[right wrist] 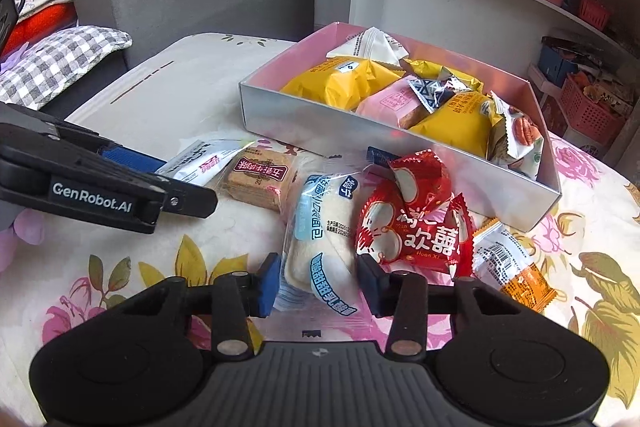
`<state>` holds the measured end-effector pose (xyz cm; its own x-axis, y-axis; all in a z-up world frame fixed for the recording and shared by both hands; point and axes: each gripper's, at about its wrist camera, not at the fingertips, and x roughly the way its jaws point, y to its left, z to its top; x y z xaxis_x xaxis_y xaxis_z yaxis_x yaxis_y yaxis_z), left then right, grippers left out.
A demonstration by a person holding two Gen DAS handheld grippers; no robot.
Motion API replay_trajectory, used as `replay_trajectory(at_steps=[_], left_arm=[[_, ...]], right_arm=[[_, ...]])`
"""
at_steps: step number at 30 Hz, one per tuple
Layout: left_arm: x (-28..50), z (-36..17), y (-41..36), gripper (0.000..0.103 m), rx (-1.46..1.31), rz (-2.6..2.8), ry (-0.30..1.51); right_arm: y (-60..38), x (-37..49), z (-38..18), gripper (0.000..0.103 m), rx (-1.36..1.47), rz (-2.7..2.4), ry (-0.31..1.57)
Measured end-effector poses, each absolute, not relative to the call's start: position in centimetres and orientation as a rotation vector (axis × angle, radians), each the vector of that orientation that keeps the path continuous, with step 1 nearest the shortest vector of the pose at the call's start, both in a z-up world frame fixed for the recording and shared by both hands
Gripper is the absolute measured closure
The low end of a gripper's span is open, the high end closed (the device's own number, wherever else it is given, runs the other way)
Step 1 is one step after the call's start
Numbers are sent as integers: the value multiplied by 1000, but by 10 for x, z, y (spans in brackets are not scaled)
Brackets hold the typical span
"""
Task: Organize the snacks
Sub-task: 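Reach the left gripper to the white monkey-print packet while the right reaches the milk-candy packet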
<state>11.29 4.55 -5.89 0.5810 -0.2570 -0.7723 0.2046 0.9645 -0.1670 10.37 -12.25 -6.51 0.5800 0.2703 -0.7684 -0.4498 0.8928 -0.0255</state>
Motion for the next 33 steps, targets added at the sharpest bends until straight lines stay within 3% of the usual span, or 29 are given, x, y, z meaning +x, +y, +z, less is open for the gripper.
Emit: replay_trajectory(at_steps=[16,19,21,24,31,33], left_arm=[[71,-62,45,44,150,-369,898],[73,-63,42,43,160,-365,894],[75,-64,41,36,160,-363,894],[78,-66,37,32,163,-351,890],[83,-66,33,31,153,-316,889],[83,-65,32,35,148,-312,894]], right_arm=[[-138,71,-60,69,-290,512,866],[-135,72,-63,61,-293,508,885],[-133,73,-64,48,-300,509,882],[-128,75,-66,42,-300,503,882],[-124,86,-68,45,-289,467,874],[-123,88,-67,55,-291,463,872]])
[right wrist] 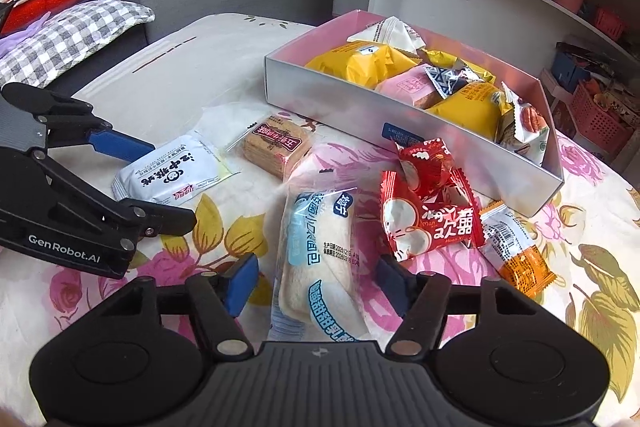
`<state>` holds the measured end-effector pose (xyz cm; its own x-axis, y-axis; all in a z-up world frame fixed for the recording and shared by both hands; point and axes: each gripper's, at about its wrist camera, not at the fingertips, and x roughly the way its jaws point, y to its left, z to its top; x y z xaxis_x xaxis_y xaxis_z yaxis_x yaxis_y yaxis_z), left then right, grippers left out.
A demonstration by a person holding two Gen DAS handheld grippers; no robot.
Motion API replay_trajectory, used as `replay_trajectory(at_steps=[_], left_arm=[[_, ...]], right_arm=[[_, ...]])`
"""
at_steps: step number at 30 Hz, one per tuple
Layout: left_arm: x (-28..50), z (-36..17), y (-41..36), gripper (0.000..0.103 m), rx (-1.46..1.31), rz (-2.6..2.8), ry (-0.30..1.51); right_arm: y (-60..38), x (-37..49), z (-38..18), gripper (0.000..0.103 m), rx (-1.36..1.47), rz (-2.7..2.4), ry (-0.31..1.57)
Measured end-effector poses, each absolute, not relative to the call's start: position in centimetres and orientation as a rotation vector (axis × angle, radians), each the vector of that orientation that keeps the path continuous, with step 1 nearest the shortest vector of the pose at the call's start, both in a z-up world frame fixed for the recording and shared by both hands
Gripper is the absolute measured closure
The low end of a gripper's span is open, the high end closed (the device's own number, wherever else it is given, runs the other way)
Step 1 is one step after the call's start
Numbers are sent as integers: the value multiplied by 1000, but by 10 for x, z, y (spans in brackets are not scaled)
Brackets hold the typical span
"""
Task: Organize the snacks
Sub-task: 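Reach the left gripper to the white monkey-print packet while the right reaches the milk-candy packet, then carry the monkey-print packet and milk-candy packet into the box and open both grippers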
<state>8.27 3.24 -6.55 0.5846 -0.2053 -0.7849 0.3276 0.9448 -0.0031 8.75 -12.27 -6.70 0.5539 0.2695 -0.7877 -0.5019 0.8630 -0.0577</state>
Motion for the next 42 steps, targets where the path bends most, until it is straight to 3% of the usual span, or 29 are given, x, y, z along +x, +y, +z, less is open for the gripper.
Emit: replay_trajectory(at_steps=[3,5,15,42], left_arm=[[82,-64,31,50,155,-317,892],[82,-62,32,56,152,-319,896],[81,-52,38,58,91,-325,908],[106,-2,49,58,-59,-268,784]], right_arm=[[-121,87,-65,71,-302,473,866],[-121,87,-64,75,-309,472,865],[-130,87,-46,91,-244,490,855],[-166,111,12,95,32,409,732]])
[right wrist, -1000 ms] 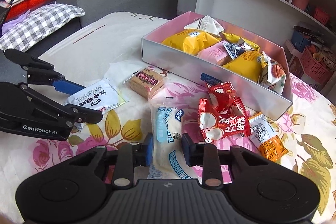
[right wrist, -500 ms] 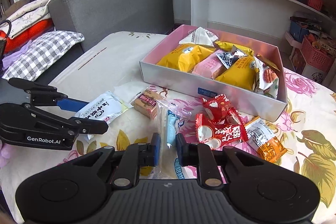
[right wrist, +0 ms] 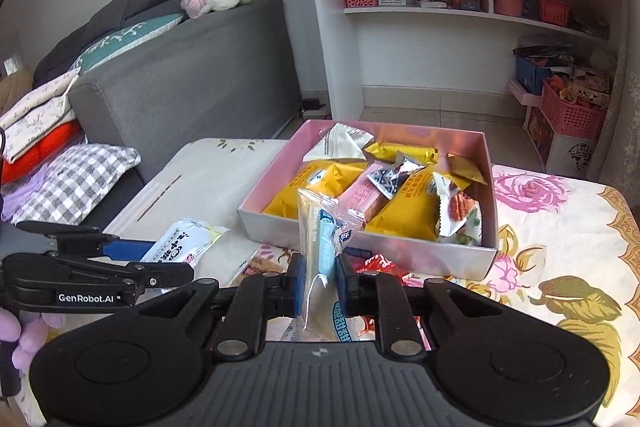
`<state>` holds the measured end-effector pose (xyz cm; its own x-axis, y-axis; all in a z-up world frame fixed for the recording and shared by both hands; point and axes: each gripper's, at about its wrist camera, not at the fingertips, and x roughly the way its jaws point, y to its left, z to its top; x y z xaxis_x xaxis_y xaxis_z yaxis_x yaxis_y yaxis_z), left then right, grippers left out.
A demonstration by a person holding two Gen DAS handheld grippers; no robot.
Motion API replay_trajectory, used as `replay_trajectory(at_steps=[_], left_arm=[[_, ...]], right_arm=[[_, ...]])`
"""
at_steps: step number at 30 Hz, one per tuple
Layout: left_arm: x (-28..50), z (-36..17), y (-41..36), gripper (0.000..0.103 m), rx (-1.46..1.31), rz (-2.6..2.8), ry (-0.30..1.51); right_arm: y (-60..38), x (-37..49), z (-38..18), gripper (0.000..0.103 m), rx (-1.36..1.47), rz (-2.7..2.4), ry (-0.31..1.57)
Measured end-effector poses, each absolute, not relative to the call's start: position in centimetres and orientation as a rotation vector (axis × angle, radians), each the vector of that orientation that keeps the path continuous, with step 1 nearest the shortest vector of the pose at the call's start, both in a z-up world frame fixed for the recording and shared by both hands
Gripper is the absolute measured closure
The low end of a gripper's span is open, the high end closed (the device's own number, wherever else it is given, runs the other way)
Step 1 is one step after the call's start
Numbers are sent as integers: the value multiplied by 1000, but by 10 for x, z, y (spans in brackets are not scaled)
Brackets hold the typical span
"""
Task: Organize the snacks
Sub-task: 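Carry the monkey-print packet and milk-candy packet into the box and open both grippers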
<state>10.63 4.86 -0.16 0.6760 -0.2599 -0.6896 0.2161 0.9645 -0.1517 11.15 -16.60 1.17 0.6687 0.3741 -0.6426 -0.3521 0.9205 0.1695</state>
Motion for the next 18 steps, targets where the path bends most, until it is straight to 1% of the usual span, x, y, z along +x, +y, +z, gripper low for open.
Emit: replay_trajectory(at_steps=[8,12,18], left_arm=[[151,7,39,58,-118,-236,766],[182,8,37,58,-199,-241,762],[227,0,33,58,-300,-224,766]], right_arm=[[-169,147,11,95,207,323,717],[-171,169,5,95,300,303,718],[-165,194,-8,95,336,297,728]])
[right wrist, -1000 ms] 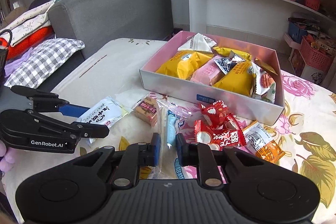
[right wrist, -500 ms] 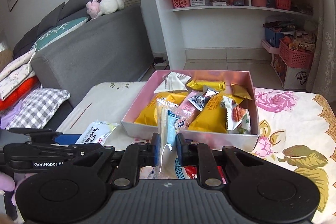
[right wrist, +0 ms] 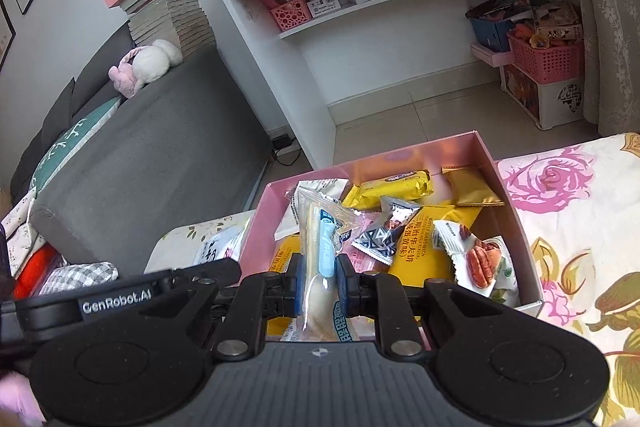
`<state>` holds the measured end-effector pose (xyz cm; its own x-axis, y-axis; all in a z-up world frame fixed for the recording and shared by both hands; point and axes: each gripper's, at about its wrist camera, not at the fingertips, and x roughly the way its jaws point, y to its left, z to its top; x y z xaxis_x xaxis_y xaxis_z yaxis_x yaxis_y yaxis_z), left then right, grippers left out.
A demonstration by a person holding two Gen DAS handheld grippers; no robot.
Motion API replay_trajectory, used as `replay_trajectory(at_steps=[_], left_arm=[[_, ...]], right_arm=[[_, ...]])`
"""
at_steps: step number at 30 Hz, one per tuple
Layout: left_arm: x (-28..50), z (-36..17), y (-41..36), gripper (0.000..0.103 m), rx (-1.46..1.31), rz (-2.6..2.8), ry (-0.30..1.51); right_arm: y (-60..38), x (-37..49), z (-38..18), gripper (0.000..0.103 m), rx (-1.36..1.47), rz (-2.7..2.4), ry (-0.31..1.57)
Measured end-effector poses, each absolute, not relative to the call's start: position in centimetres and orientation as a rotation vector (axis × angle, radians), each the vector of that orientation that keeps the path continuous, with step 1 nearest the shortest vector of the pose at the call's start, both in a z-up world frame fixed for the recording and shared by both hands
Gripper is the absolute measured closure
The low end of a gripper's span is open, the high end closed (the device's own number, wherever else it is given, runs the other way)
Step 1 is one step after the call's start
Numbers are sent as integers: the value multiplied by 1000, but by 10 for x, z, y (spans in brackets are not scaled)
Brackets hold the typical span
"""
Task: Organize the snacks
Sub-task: 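Carry the monkey-print packet and milk-candy packet into the box and open both grippers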
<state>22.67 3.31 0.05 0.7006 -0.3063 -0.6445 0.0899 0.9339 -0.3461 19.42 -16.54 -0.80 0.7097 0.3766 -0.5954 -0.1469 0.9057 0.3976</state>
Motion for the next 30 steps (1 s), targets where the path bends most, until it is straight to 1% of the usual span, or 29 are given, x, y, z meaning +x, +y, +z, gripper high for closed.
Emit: replay_trajectory(at_steps=[7,16,17,18,20,22,23,24,25,26,27,30], left_arm=[[262,-10,28,58,-328,-206,758],[290,-22,36,57,-389,-165,769],[291,-22,36,56,-393,-164,769],[293,-23,36,55,-392,-171,772],[292,-22,34,55,-372,-175,776],[290,-20,32,50,-347,-172,780],[289,-18,32,47,-342,-172,780],[288,-15,32,47,-336,-176,779],[286,-12,33,46,-325,-179,777],[284,-8,32,43,-313,-182,771],[281,-5,32,37,-304,-184,765],[267,1,31,31,-291,-191,759]], right_arm=[[-164,213,-24,94,376,305,738],[-175,224,-36,94,483,305,734],[-176,224,-36,93,492,310,732],[-177,226,-35,88,503,315,730],[-178,226,-34,87,516,313,725],[-179,226,-33,85,516,307,721],[-181,225,-32,80,519,299,723],[-183,225,-32,76,522,296,729],[-184,224,-31,75,518,300,737],[-186,223,-29,73,508,300,737],[-187,222,-27,69,500,295,732],[-196,216,-24,61,516,270,730]])
